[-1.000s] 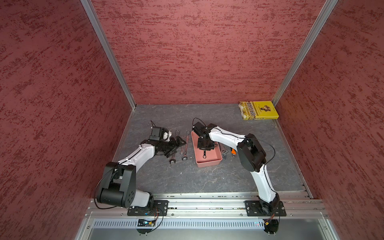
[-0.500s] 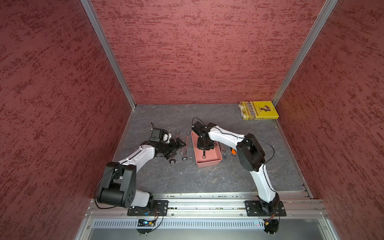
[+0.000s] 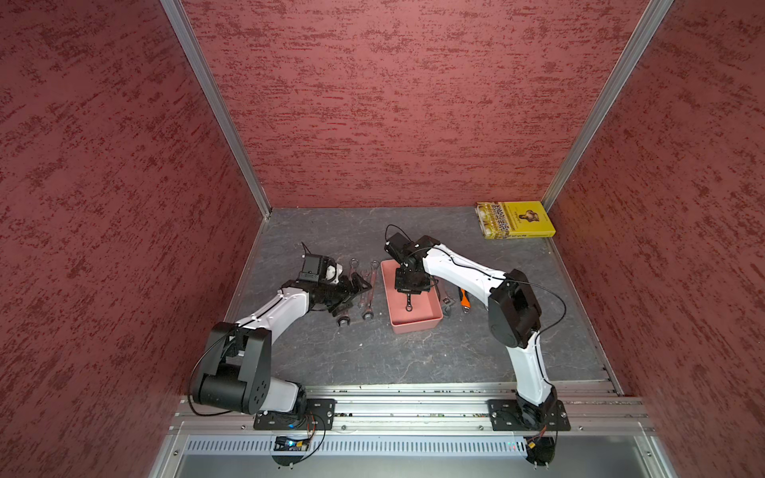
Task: Take out the wrench from the storage box
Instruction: Pick up the wrench from the storage box, then place the wrench at the center of the board.
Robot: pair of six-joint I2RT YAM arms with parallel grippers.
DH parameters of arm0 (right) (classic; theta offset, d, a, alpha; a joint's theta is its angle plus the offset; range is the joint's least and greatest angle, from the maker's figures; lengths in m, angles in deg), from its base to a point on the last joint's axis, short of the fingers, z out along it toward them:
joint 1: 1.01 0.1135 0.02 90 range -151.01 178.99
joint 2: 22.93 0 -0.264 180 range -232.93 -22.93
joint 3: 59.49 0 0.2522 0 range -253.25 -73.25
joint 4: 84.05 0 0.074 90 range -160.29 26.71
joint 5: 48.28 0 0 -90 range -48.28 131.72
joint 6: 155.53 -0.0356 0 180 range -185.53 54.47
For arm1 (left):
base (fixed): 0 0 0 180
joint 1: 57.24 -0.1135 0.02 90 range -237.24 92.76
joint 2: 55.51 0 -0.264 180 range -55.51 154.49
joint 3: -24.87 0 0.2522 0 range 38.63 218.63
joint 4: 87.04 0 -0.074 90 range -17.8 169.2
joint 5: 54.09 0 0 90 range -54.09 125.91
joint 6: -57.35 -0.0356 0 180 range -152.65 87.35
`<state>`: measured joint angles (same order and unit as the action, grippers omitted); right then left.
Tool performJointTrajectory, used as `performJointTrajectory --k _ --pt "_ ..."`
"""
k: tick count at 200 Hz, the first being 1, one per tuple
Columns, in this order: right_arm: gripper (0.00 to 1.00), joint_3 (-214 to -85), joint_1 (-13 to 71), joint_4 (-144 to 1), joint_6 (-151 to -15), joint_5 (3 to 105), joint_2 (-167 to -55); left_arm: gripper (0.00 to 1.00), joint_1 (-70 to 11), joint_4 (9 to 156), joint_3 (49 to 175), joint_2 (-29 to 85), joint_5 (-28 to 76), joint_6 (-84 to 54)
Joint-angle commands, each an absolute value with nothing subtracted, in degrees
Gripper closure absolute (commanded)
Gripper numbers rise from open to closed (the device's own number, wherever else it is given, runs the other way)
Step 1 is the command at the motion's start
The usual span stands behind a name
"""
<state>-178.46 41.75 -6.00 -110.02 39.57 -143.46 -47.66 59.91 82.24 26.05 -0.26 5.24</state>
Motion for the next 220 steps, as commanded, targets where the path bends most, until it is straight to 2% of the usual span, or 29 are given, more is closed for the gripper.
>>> performJointTrajectory --k 1,63,112,130,152,220 --pt "1.0 -178.76 40.97 -2.71 -108.71 36.05 -139.28 0.0 -46.81 60.91 83.89 25.78 -1.11 5.92" --pt "1.0 -171.84 36.59 0.26 -106.25 30.78 -129.04 0.0 -43.57 60.29 87.58 26.3 -0.52 7.42" --pt "1.0 -155.6 26.59 -8.31 -95.0 28.98 -119.66 0.0 -40.74 59.89 91.45 28.29 -0.05 8.65" --pt "1.0 -149.53 21.72 -12.7 -91.35 31.7 -118.08 0.0 -40.04 59.45 92.55 28.99 0.11 8.53" --pt "1.0 -147.7 20.68 -15.44 -90.67 32.74 -116.26 0.0 -39.6 57.43 93.82 28.85 0.97 7.89" --pt "0.77 -147.17 19.97 -22.47 -95.41 41.66 -119.83 0.0 -39.45 55.3 94.95 28.6 2.47 7.7"
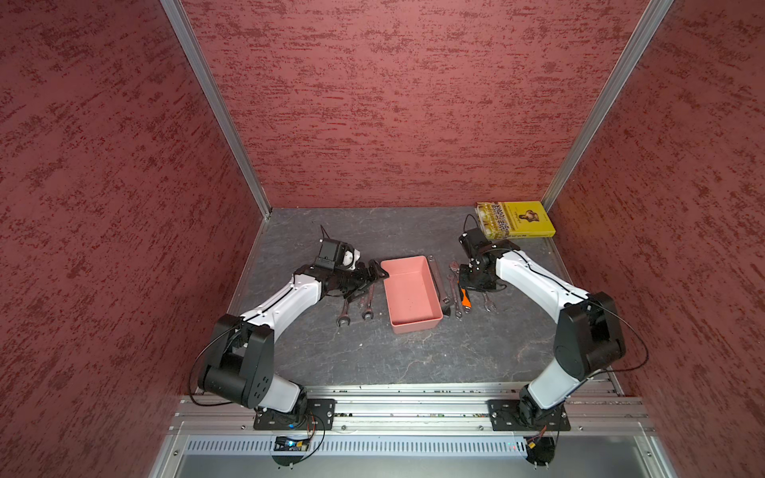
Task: Take out the wrench from the storage box
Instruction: Place the wrench at the center of the board, then reset both arms
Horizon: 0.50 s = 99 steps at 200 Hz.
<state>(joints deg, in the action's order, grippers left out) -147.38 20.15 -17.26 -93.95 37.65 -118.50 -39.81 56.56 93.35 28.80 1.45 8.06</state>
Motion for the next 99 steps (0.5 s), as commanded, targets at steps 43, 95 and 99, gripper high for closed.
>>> performJointTrajectory --k 43,95,99 --pt "0.75 -146.87 19.99 -26.58 -95.94 42.12 -125.28 0.0 -39.02 55.29 94.18 28.02 3.38 7.86" --pt "0.74 -147.52 19.31 -30.39 -94.58 42.34 -128.01 0.0 -39.62 53.79 93.5 26.43 5.21 6.27" --pt "0.73 -147.37 19.17 -30.7 -94.31 42.23 -127.21 0.0 -39.93 53.01 93.62 26.2 5.59 5.66"
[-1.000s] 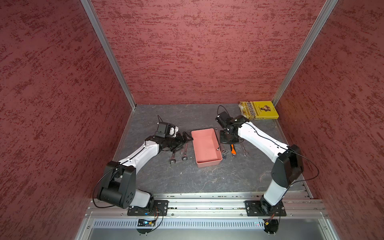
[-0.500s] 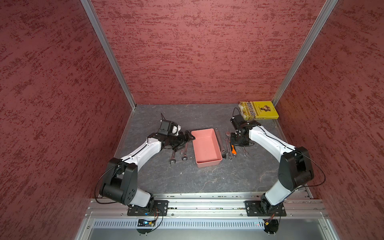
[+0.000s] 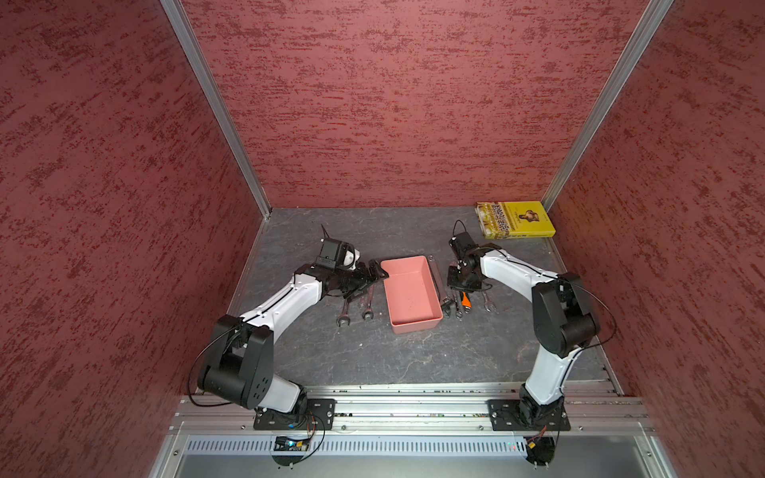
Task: Take out the wrench from the storage box
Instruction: Reset both arms
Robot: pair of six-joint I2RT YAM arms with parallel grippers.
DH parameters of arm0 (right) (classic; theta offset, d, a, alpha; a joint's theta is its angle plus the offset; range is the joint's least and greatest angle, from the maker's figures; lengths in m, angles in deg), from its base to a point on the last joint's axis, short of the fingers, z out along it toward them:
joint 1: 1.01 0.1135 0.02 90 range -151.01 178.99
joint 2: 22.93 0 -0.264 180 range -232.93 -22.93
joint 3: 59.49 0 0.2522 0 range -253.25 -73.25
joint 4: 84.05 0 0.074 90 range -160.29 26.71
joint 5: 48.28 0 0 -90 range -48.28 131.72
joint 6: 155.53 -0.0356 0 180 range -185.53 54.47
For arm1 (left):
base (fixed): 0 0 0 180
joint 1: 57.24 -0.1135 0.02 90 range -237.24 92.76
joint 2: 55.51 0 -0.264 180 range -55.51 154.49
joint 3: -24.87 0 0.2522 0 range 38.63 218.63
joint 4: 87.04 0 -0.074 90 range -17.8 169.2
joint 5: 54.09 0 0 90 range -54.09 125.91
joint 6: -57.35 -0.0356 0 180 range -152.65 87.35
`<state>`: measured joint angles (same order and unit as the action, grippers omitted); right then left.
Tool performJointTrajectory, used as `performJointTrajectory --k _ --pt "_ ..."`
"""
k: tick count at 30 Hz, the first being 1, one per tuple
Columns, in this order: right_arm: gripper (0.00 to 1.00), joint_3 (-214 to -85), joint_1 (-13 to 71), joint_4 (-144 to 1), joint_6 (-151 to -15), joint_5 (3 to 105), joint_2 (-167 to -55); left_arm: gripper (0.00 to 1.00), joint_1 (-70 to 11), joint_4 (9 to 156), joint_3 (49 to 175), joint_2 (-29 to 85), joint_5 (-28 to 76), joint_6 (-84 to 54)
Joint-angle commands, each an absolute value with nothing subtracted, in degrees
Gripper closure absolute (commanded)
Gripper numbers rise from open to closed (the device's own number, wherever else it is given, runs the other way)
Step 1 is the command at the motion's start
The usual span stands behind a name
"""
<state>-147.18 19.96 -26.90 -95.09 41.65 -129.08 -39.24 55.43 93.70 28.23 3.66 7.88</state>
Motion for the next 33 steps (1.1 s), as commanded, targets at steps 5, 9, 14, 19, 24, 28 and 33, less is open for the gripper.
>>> performJointTrajectory --k 5,9,14,19,24,28,33 --pt "0.63 -145.76 16.29 -32.89 -89.33 41.29 -119.86 0.0 -45.28 49.96 93.37 23.15 7.19 0.98" --pt "0.5 -141.9 9.99 -37.21 -83.07 40.92 -111.92 0.0 -52.7 48.26 93.71 20.05 12.3 -6.43" --pt "0.31 -134.91 1.29 -46.27 -78.13 41.27 -104.42 0.0 -60.38 57.09 88.04 15.37 20.27 -13.12" --pt "0.05 -124.15 -3.16 -62.21 -75.67 39.76 -99.06 0.0 -61.9 65.88 81.89 13.57 28.63 -17.97" --pt "0.02 -114.55 -5.31 -79.1 -73.72 34.28 -99.15 0.0 -61.78 75.83 75.99 15.17 34.79 -19.39" --pt "0.01 -107.03 -5.38 -93.65 -72.76 33.25 -99.9 0.0 -61.79 78.34 76.73 18.95 36.49 -22.52" --pt "0.01 -106.17 -5.4 -94.63 -73.52 32.57 -100.23 0.0 -62.15 80.21 77.67 18.79 36.3 -26.14"
